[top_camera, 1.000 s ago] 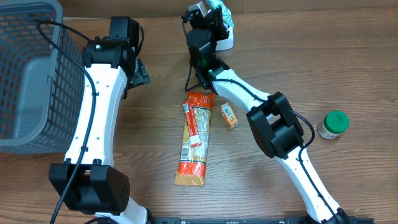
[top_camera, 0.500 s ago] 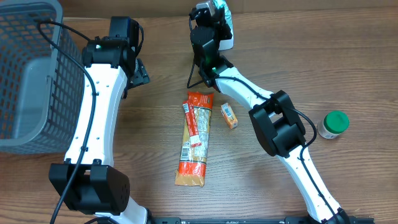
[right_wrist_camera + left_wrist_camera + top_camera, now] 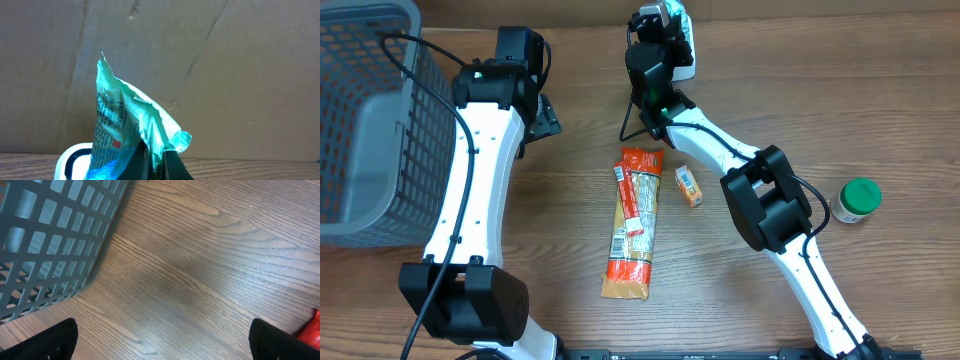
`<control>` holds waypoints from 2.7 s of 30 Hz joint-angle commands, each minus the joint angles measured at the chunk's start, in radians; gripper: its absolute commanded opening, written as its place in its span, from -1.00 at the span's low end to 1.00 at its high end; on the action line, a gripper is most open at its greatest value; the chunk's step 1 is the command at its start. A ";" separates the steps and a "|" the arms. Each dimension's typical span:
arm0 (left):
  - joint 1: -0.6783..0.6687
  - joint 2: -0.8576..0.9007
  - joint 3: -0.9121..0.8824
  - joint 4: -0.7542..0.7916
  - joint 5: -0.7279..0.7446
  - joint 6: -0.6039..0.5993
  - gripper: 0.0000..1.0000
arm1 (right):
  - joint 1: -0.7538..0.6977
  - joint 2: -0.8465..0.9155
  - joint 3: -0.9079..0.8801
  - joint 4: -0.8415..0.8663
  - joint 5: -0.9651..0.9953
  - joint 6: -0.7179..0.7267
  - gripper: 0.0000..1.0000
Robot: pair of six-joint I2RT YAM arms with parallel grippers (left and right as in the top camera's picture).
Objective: Scan the item barcode
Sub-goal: 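Hold the teal wipes pack in front of the white scanner, then carry the teal wipes right and drop them beside the jar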
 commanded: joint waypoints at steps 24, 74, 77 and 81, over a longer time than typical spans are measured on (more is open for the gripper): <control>-0.007 -0.007 0.013 0.001 0.001 -0.003 1.00 | -0.005 -0.011 0.009 -0.143 0.120 0.148 -0.93; -0.007 -0.007 0.013 0.001 0.001 -0.003 1.00 | -0.526 -0.603 -0.469 -1.765 -0.773 0.487 -0.92; -0.007 -0.007 0.013 0.001 0.001 -0.003 0.99 | -0.526 -0.603 -0.475 -1.745 -0.747 0.487 -0.58; -0.007 -0.007 0.013 0.001 0.001 -0.003 1.00 | -0.525 -0.603 -0.476 -1.712 -0.750 0.488 0.34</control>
